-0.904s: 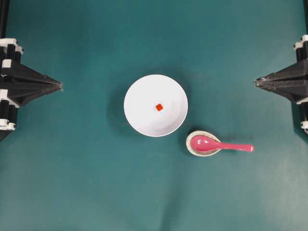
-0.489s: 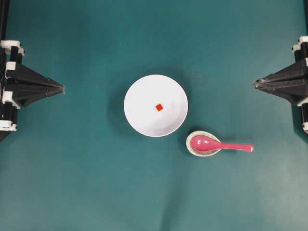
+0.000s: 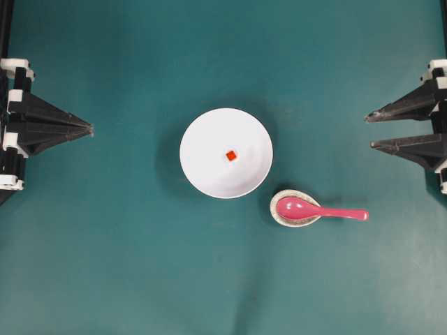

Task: Grip the spoon and scoop the red block from the bowl with right arm.
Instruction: 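Move the right gripper toward the pink spoon handle, then lower the right gripper around the pink spoon handle end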

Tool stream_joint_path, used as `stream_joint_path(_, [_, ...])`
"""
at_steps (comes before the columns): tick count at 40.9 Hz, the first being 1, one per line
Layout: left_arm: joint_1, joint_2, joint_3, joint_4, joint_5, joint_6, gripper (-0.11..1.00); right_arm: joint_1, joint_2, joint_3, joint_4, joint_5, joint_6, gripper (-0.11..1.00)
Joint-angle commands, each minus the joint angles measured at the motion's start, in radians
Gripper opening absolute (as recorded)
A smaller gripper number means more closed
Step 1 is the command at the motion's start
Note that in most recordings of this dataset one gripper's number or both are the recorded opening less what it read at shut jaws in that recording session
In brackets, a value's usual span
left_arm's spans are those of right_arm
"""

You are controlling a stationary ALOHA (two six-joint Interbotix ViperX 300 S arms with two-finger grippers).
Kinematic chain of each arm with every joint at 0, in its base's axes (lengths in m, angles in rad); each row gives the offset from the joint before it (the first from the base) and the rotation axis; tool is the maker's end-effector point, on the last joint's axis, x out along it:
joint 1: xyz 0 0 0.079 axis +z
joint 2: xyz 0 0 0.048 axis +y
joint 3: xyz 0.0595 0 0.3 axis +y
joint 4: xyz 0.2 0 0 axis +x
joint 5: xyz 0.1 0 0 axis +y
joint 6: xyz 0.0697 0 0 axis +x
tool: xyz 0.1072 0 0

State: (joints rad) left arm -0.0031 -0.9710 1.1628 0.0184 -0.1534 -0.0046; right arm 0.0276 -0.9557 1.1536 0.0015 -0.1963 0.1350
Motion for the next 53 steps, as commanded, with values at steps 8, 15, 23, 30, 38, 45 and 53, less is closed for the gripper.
stream_joint_path(8, [0.008,0.003,-0.026,0.002,0.002,0.002,0.00,0.049,0.049,0.012,0.006,-0.017,0.003,0.48])
stream_joint_path(15, [0.015,0.003,-0.026,0.003,0.003,0.000,0.00,0.121,0.140,0.094,0.114,-0.158,0.003,0.47])
stream_joint_path(23, [0.023,0.003,-0.025,0.002,0.003,0.002,0.00,0.206,0.307,0.172,0.224,-0.413,0.003,0.47])
stream_joint_path(30, [0.023,0.003,-0.025,0.002,0.005,0.002,0.00,0.302,0.485,0.202,0.348,-0.561,0.002,0.47])
stream_joint_path(38, [0.023,0.005,-0.025,0.002,0.006,0.002,0.00,0.433,0.670,0.202,0.531,-0.670,-0.003,0.47])
stream_joint_path(45, [0.023,0.009,-0.025,0.002,0.011,0.002,0.00,0.532,0.767,0.206,0.689,-0.747,-0.017,0.47])
stream_joint_path(53, [0.023,0.009,-0.023,0.003,0.018,0.002,0.00,0.624,0.824,0.196,0.772,-0.764,-0.017,0.47])
